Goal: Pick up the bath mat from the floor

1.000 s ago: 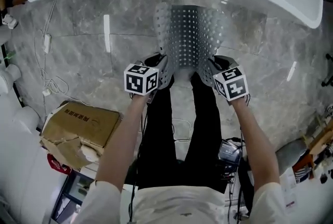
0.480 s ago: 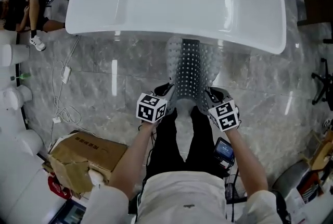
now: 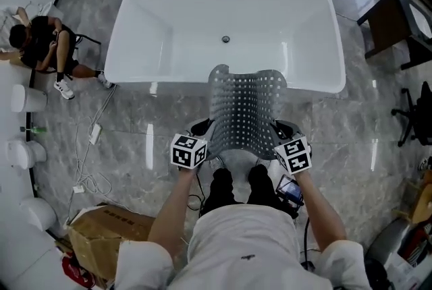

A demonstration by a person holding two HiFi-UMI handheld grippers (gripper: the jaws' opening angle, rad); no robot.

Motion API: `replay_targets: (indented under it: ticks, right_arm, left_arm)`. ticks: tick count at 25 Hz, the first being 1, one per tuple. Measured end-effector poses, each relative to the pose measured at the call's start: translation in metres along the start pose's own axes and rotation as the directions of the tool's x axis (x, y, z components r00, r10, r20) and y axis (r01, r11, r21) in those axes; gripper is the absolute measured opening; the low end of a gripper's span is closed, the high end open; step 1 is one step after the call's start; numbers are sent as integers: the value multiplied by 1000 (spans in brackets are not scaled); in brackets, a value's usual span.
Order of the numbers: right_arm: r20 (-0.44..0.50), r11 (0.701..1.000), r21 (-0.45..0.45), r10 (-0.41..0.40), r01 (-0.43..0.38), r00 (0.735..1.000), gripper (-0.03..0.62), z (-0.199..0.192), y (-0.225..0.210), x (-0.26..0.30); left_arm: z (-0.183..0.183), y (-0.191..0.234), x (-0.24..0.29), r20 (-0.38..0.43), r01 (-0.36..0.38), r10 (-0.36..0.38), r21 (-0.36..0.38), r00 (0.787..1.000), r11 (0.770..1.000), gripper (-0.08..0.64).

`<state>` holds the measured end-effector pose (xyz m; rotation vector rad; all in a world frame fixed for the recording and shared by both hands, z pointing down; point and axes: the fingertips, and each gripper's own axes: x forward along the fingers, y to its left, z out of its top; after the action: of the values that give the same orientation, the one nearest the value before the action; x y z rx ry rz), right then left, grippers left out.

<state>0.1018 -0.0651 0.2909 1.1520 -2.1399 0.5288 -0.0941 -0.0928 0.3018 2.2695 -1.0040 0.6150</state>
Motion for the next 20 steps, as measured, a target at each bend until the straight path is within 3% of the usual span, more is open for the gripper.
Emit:
replay_targets:
  ticks: [4,9,15,20]
  right_arm:
    - [74,997,0,-79,79,994,44,33,-23,-30]
    - [166,984,-14,-171,176,971,44,73,-53,-63]
    - [241,964,-23,-253,266,937,44,102,-84,-94]
    - [287,948,-37,-293,316,912,44,115,-111,-122]
  left_arm:
    - [42,13,-28,100,-36,36,-3,994,999,46]
    - [94,28,-59,188,-80,69,52,980,995,46]
    - [134,44,-94,261,-130,99,103,960,986,45]
    - [158,54,-119,316,-161,123,98,941,982,45]
